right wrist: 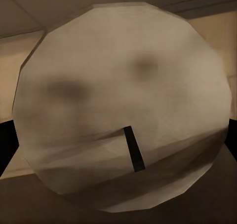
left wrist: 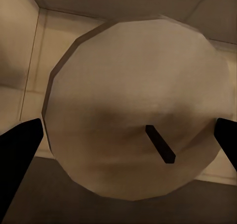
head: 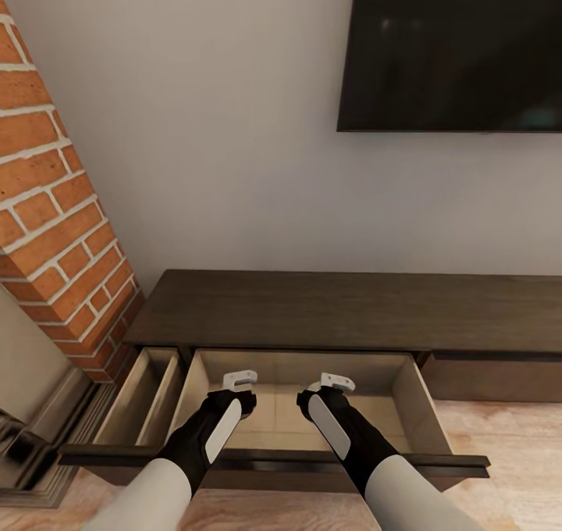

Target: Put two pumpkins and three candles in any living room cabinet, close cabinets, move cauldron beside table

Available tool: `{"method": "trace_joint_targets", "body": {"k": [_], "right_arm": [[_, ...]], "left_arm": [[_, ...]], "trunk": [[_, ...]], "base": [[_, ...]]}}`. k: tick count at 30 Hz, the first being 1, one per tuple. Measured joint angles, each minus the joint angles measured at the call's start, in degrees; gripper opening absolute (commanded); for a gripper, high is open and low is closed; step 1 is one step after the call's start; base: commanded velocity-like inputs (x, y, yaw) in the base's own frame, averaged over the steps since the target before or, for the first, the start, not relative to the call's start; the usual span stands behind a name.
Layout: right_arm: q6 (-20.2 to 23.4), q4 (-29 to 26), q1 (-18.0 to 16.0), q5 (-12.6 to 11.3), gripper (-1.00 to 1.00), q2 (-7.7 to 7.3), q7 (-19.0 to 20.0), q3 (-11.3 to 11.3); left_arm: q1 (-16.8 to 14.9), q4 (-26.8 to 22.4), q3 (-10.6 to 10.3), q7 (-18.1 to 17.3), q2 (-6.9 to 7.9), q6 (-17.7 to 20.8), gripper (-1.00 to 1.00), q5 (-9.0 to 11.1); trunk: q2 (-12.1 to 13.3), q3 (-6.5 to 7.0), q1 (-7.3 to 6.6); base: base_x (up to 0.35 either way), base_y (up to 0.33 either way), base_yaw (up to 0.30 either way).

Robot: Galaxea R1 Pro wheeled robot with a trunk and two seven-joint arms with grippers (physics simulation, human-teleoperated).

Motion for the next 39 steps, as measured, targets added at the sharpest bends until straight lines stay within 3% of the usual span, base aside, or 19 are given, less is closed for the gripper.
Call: {"method": "trace_joint_targets", "body": {"k": [22,39], "right_arm": [[0.2,0.0,0.0,0.0,-1.0,0.0,0.0,0.0],[0.1,0.0,0.0,0.0,-1.0,0.0,0.0,0.0]], "left_arm": [[0.0,0.0,-0.1,0.1,0.0,0.6,-1.0,0.0],[0.0,0.0,0.0,0.1,0.0,0.6,-1.0,0.0]], "trunk": [[-8.8,-3.95,4.83],[-8.8,-3.95,4.84]], "base": [[0.0,0.0,0.0],[0.063,0.0,0.0]]}}
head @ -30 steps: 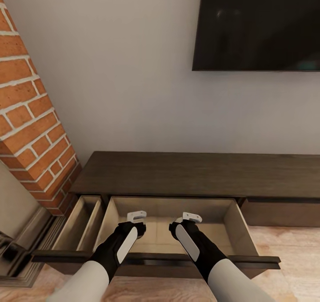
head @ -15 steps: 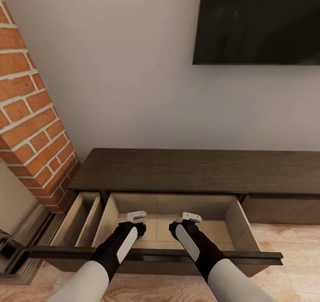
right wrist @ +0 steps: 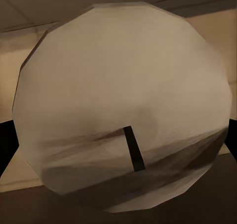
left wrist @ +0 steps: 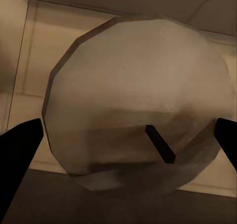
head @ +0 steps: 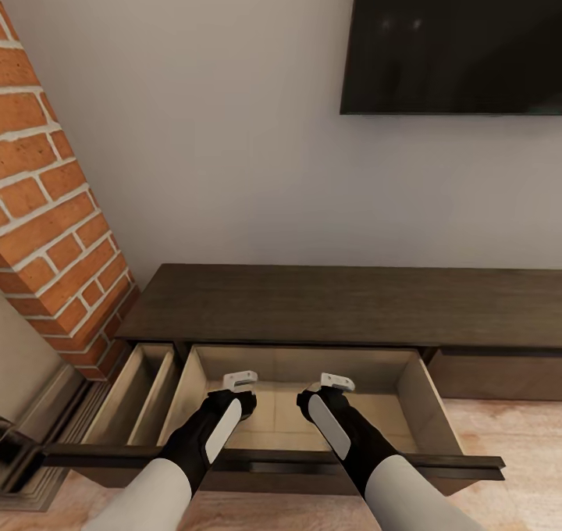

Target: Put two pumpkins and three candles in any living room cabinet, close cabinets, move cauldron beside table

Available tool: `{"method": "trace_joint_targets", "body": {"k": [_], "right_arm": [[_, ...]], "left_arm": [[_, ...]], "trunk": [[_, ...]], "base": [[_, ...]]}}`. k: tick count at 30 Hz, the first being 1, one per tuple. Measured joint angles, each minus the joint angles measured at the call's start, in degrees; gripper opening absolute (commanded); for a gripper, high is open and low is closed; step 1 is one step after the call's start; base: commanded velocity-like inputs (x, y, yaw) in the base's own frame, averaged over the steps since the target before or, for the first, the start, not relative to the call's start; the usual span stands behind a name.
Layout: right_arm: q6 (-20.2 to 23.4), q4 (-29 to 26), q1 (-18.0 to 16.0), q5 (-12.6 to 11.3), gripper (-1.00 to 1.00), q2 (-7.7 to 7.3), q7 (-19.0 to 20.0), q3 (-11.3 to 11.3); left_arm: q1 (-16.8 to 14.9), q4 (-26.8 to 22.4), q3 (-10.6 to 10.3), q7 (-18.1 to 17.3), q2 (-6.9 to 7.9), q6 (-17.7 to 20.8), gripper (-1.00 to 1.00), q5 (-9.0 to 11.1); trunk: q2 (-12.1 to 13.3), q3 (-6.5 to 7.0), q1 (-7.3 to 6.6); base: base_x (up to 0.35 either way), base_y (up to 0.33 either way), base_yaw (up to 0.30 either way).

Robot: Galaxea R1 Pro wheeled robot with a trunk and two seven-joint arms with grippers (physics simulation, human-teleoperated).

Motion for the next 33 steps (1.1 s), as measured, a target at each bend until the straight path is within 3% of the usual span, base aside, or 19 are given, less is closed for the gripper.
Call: {"method": "trace_joint_targets", "body": {"k": [6,10,11,20,21,33], "right_arm": [[0.0,0.0,0.0,0.0,-1.0,0.0,0.0,0.0],[0.0,0.0,0.0,0.0,-1.0,0.0,0.0,0.0],[0.0,0.0,0.0,0.0,1.0,0.0,0.0,0.0],[0.0,0.0,0.0,0.0,1.0,0.0,0.0,0.0],[0.0,0.0,0.0,0.0,1.0,0.0,0.0,0.0],[0.0,0.0,0.0,0.0,1.0,0.0,0.0,0.0]], "left_arm": [[0.0,0.0,0.0,0.0,0.0,0.0,-1.0,0.1],[0.0,0.0,0.0,0.0,0.0,0.0,-1.0,0.0],[0.0,0.0,0.0,0.0,0.0,0.0,-1.0,0.0],[0.0,-0.1,0.0,0.0,0.0,0.0,-1.0,0.0],[0.0,-0.2,0.0,0.0,0.0,0.0,1.0,0.0],[0.0,-0.3,0.0,-0.1,0.0,-0.1,1.0,0.1]], "trunk": [[-2.0,-0.89,1.09],[-2.0,-0.9,1.1],[-2.0,-0.9,1.1],[-2.0,-0.9,1.1],[-2.0,-0.9,1.1],[-1.6,-0.72,0.88]], "base": [[0.004,0.0,0.0],[0.0,0.0,0.0],[0.0,0.0,0.0],[0.0,0.0,0.0],[0.0,0.0,0.0],[0.0,0.0,0.0]]}}
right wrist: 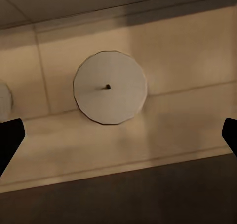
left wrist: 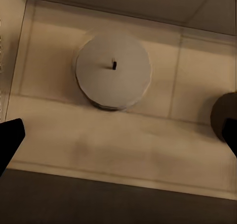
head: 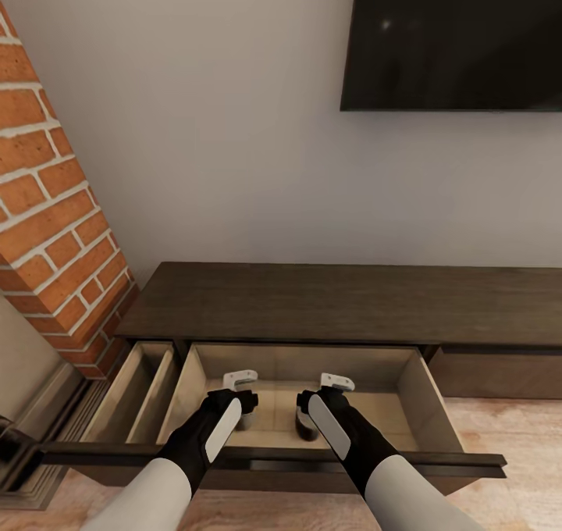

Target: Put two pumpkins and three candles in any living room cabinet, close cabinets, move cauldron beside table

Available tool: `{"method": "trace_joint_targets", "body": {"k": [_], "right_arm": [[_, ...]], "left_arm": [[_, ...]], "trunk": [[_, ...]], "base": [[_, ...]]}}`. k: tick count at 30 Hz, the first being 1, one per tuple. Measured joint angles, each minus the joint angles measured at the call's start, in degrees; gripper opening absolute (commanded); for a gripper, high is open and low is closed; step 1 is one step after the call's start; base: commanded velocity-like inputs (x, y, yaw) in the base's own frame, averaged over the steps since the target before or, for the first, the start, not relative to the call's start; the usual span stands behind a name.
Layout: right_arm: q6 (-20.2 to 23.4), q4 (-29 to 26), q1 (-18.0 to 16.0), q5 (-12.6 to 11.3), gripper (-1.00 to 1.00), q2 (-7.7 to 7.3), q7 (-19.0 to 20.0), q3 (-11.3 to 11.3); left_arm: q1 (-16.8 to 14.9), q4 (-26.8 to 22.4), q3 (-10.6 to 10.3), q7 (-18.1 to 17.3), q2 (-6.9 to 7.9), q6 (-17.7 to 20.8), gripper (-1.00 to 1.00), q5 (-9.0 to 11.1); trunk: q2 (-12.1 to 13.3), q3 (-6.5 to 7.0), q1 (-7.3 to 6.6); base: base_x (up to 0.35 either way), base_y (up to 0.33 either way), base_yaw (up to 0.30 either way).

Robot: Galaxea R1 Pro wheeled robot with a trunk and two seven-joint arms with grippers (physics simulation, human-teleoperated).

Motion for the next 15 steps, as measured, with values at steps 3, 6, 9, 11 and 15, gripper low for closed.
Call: {"method": "trace_joint_targets", "body": {"k": [3,6,9,11,15], "right_arm": [[0.0,0.0,0.0,0.0,1.0,0.0,0.0,0.0],[0.1,-0.1,0.0,0.0,1.0,0.0,0.0,0.0],[0.3,-0.2,0.0,0.0,1.0,0.0,0.0,0.0],[0.8,-0.4,0.0,0.0,1.0,0.0,0.0,0.0],[2.0,-0.7,0.0,0.0,1.0,0.0,0.0,0.0]], "left_arm": [[0.0,-0.1,0.1,0.0,0.0,0.2,1.0,0.0],[0.0,-0.3,0.1,0.0,0.0,1.0,1.0,0.1],[0.0,-1.5,0.3,0.0,0.0,2.3,1.0,0.1],[0.0,-2.3,0.4,0.0,0.0,3.5,1.0,0.1],[0.0,-2.8,0.4,0.0,0.0,4.5,1.0,0.1]], "trunk": [[1.2,0.54,-0.66],[2.4,1.08,-1.32],[3.6,1.62,-1.98],[4.4,1.98,-2.42],[6.0,2.69,-3.29]], "base": [[0.0,0.0,0.0],[0.0,0.0,0.0],[-0.125,0.0,0.0],[-0.24,0.0,0.0],[-0.094,0.0,0.0]]}}
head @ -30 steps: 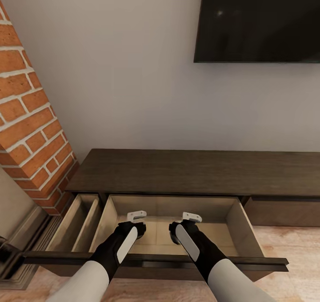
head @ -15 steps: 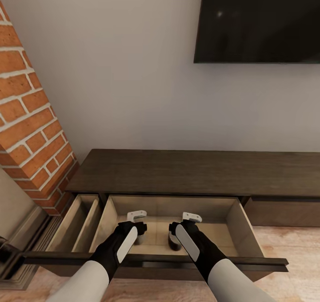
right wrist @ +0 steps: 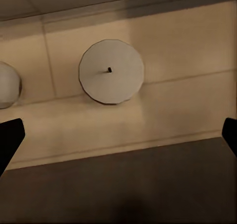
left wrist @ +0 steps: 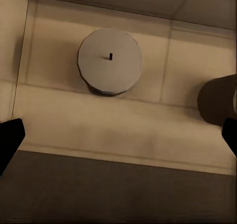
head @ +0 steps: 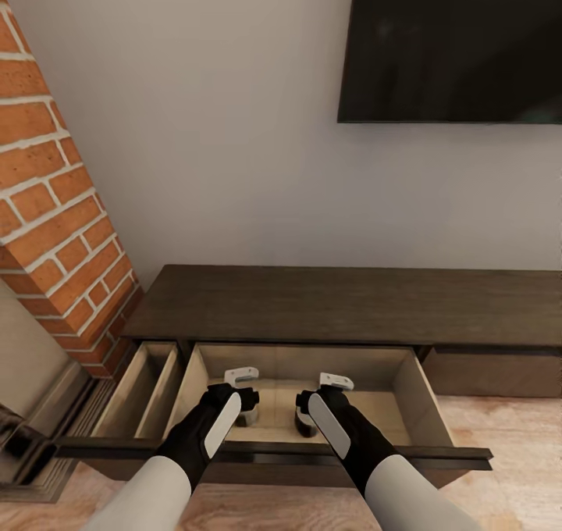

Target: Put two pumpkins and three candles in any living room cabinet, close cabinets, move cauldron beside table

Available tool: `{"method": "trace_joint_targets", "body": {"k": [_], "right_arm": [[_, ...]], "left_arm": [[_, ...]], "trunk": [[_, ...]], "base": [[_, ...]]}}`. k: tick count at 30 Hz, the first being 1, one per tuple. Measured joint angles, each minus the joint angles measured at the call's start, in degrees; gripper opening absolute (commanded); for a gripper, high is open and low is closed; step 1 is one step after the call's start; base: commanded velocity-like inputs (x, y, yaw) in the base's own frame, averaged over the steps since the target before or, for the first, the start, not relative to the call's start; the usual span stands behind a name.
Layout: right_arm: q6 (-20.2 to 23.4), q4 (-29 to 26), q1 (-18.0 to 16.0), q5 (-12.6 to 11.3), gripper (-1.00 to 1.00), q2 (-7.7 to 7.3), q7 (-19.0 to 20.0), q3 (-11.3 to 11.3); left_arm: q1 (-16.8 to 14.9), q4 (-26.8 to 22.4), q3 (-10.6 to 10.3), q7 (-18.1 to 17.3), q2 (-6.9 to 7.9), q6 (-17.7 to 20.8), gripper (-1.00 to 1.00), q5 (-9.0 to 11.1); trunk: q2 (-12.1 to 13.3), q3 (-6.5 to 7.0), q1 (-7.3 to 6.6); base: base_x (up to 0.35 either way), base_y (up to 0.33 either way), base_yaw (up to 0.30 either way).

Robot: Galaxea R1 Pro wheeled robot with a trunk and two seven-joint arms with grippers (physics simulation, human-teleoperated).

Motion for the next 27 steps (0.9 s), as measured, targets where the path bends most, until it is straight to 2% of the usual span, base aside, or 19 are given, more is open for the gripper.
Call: {"method": "trace_joint_targets", "body": {"k": [7,14,27], "right_arm": [[0.3,-0.1,0.1,0.0,1.0,0.0,0.0,0.0],[0.3,-0.2,0.1,0.1,1.0,0.0,0.1,0.0],[0.4,-1.3,0.1,0.0,1.0,0.0,-0.2,0.0]], "left_arm": [[0.0,-0.2,0.0,0.0,0.0,0.3,1.0,0.0],[0.0,-0.2,0.1,0.1,0.0,0.4,1.0,0.1],[0.0,-0.3,0.1,0.1,0.0,0.4,1.0,0.1]], "trunk": [[2.8,1.26,-1.54],[5.6,2.51,-3.07],[10.8,4.85,-5.93]], "base": [[-0.018,0.001,0.0],[-0.153,0.045,0.0],[-0.008,0.002,0.0]]}}
